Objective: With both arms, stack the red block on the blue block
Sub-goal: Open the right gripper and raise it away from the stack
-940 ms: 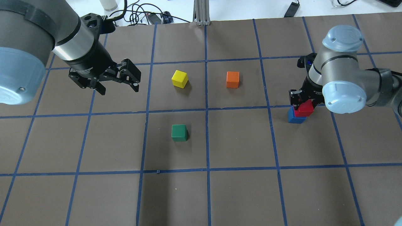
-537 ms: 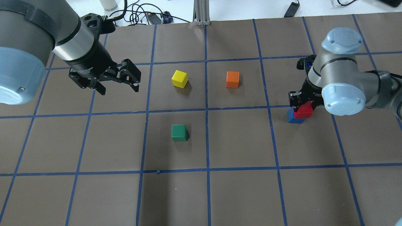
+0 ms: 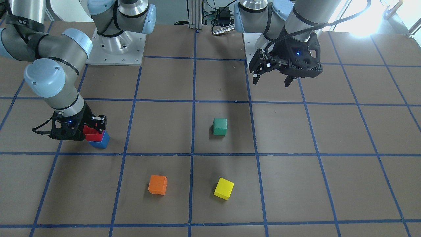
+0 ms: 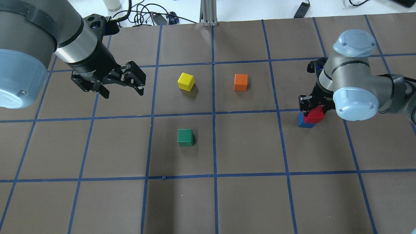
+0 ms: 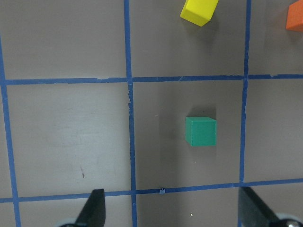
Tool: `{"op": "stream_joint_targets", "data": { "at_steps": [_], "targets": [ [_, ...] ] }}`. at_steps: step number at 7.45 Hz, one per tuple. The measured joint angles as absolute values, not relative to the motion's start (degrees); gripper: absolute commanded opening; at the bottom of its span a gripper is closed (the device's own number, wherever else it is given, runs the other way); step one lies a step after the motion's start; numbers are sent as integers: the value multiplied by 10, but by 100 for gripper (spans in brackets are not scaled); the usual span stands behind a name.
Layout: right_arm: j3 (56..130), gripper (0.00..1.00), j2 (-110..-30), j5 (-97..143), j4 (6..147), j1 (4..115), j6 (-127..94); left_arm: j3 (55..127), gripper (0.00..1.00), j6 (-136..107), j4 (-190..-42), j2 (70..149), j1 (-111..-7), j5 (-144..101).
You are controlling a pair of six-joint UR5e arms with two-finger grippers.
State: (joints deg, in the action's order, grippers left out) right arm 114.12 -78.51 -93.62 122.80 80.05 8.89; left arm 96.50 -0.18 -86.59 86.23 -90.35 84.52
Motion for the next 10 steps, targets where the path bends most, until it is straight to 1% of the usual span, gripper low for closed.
{"op": "stream_joint_targets", "data": {
  "at_steps": [1, 3, 5, 7, 9, 10],
  "targets": [
    [1140, 91, -785, -934, 1229, 801, 89, 965, 100, -2, -866, 862, -903, 845],
    [1131, 96, -787, -936, 1228, 801, 89, 965, 100, -2, -866, 862, -904, 845],
    [1089, 97, -795, -945, 1188, 800, 89, 965, 100, -1, -866, 862, -904, 845],
    [1025, 98, -832, -944, 1089, 806, 75, 964, 100, -2, -866, 862, -904, 845],
    [980, 98, -888, -924, 1016, 850, 24, 963, 100, -2, -866, 861, -904, 846],
    [960, 98, -898, -911, 994, 882, -10, 962, 100, -2, -866, 861, -904, 846]
  ]
}}
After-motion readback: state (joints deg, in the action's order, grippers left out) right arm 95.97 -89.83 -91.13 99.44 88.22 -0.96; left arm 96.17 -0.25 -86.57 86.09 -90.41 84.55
